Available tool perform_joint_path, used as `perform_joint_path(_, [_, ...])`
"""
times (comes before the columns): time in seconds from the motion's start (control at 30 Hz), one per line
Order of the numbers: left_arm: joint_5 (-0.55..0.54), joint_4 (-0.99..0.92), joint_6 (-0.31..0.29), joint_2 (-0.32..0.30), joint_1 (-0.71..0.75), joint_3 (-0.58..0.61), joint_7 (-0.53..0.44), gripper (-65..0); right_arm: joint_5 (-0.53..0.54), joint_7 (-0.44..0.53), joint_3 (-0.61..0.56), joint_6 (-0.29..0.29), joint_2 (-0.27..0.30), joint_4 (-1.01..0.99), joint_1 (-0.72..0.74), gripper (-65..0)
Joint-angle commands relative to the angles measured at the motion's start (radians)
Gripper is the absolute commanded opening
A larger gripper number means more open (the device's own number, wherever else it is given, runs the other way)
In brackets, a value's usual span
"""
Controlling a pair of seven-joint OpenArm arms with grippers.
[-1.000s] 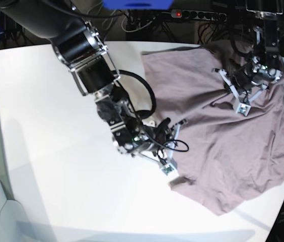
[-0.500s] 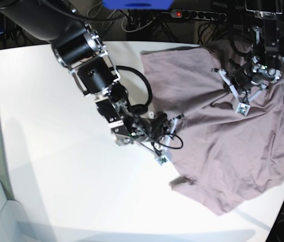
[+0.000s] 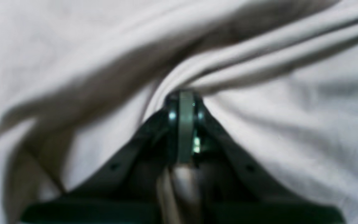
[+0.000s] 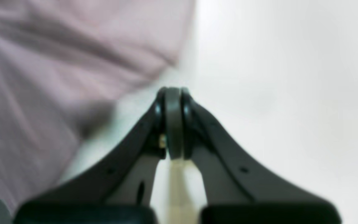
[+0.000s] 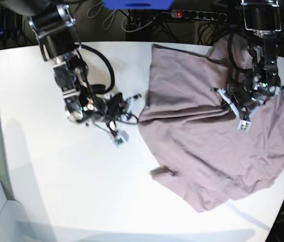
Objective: Layout the t-shirt on the table in an organized manner, then fold the t-shirt properly
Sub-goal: 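Release with the right gripper and reach it across to grasp the shirt, then pull the shirt edge with the right gripper toward the table center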
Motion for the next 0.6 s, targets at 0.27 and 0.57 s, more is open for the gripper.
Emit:
perform_joint_path(0.27, [0.044, -0.057, 0.015, -0.01, -0.11, 0.002, 0.036, -65.0, -0.008, -0.068, 0.001, -0.007, 0.039, 0.297, -0.176, -65.0])
perform_joint_path(0.57, [0.035, 0.065, 0.008, -0.007, -0.038, -0.102, 0.039, -65.0, -0.008, -0.068, 0.004, -0.007, 0.043, 0.412, -0.074, -65.0])
